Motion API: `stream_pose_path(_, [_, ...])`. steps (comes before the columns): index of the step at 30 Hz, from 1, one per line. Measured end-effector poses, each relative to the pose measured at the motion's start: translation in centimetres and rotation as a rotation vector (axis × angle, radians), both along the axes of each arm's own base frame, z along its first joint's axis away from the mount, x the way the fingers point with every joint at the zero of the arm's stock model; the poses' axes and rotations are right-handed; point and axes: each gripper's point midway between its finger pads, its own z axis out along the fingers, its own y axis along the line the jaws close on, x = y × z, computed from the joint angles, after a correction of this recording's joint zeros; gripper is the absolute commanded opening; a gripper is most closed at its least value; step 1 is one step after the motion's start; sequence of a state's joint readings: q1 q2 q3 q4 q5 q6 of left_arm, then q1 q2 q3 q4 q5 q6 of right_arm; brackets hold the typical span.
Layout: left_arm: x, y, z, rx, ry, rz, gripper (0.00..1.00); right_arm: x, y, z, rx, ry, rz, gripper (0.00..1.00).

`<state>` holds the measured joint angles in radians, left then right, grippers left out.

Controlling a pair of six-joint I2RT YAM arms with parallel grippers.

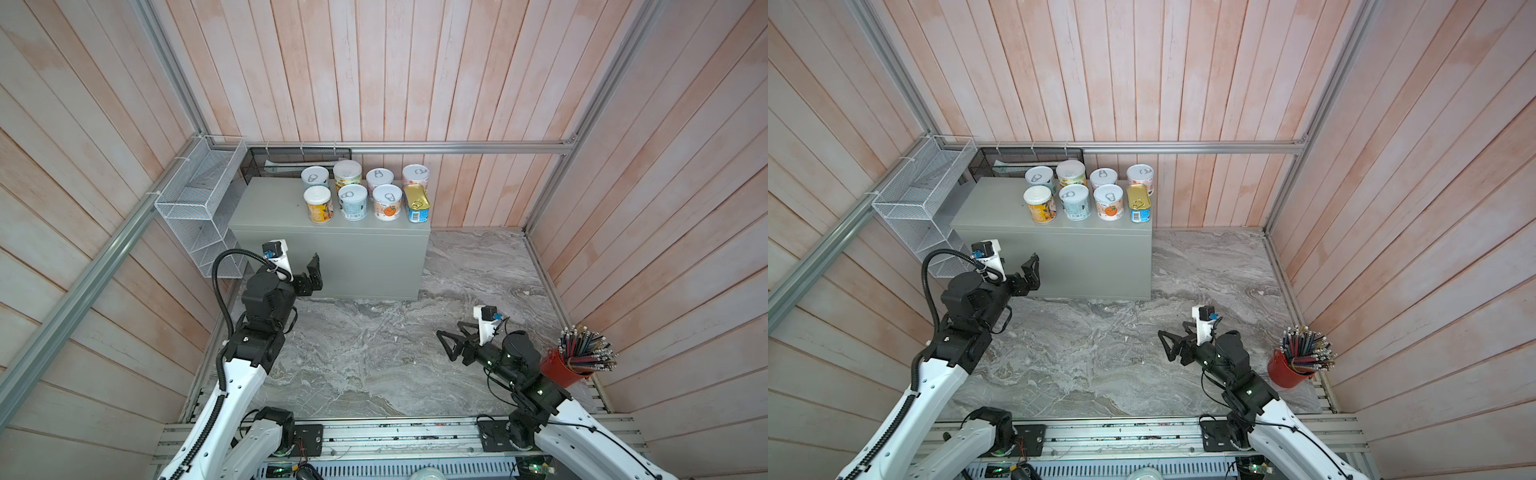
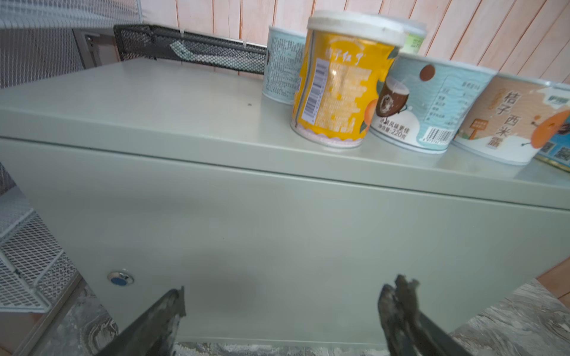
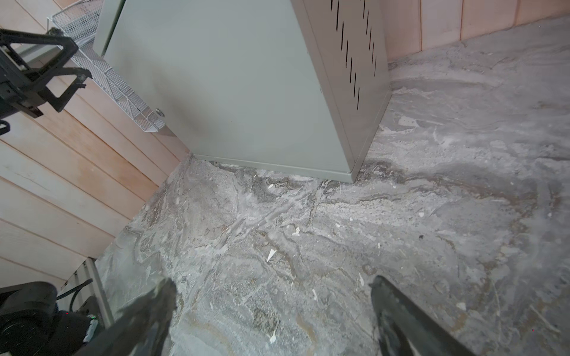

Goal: Place and organize the canned foods onto the counter

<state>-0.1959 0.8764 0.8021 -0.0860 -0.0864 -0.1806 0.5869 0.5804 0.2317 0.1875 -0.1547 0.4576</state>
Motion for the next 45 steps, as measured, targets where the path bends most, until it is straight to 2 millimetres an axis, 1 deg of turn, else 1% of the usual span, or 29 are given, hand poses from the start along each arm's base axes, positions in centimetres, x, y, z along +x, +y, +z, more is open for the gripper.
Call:
stream_pose_path(4, [-0.4,-0.1,-2.7,-0.023,0.037,0.021,1.00,2.2,-0.4,0.6,-0.075,-0.043,-0.072,0.98])
stream_pose_path(7, [-0.5,-0.1,-5.0,-0.025,0.059,0.056,1.00,3.9,-1.1,1.3,-0.119,-0.069,-0.140,0.98])
stream_pose_path(10, [-0.6,0.0,-6.7,-0.003,0.048,0.093,1.00,5.4,-2.5,1.4,-0.142,-0.078,-0.214,0.98])
stream_pose_path(13, [-1.0,0.5,-9.0,0.031,0.008,0.127,1.00,6.6,-4.2,1.3,-0.158,-0.078,-0.296,0.98])
stream_pose_path(15, [-1.4,1.2,-11.1,0.069,0.003,0.156,1.00,7.1,-5.3,1.6,-0.160,-0.089,-0.347,0.98])
stream_pose_path(18, [-1.4,2.0,-12.9,0.128,0.000,0.191,1.00,7.8,-6.7,2.2,-0.163,-0.117,-0.410,0.98])
stream_pose_path(22, [-0.8,3.1,-14.3,0.168,-0.014,0.219,1.00,8.1,-8.8,2.6,-0.170,-0.164,-0.512,0.98])
stream_pose_path(24, [-0.4,4.0,-15.2,0.185,-0.004,0.240,1.00,7.9,-10.1,2.5,-0.182,-0.196,-0.569,0.98])
stream_pose_path(28, [0.6,5.0,-16.2,0.194,-0.001,0.262,1.00,7.5,-12.2,2.5,-0.215,-0.257,-0.658,0.98])
stream_pose_path(31, [1.3,5.0,-17.6,0.200,0.021,0.258,1.00,7.0,-14.6,2.5,-0.231,-0.308,-0.757,0.98])
stream_pose_path(34, [1.6,4.9,-18.8,0.208,0.052,0.249,1.00,6.5,-17.8,1.4,-0.257,-0.317,-0.872,0.98])
stream_pose_path(39, [2.9,5.5,-18.8,0.208,0.059,0.271,1.00,6.0,-23.6,-0.1,-0.279,-0.256,-1.091,0.98])
stream_pose_path(42, [4.0,5.6,-18.2,0.205,0.051,0.276,1.00,6.1,-25.7,-1.2,-0.285,-0.215,-1.167,0.98])
stream_pose_path(45, [4.4,5.5,-17.8,0.201,0.042,0.270,1.00,7.0,-26.5,-1.9,-0.300,-0.193,-1.187,0.98])
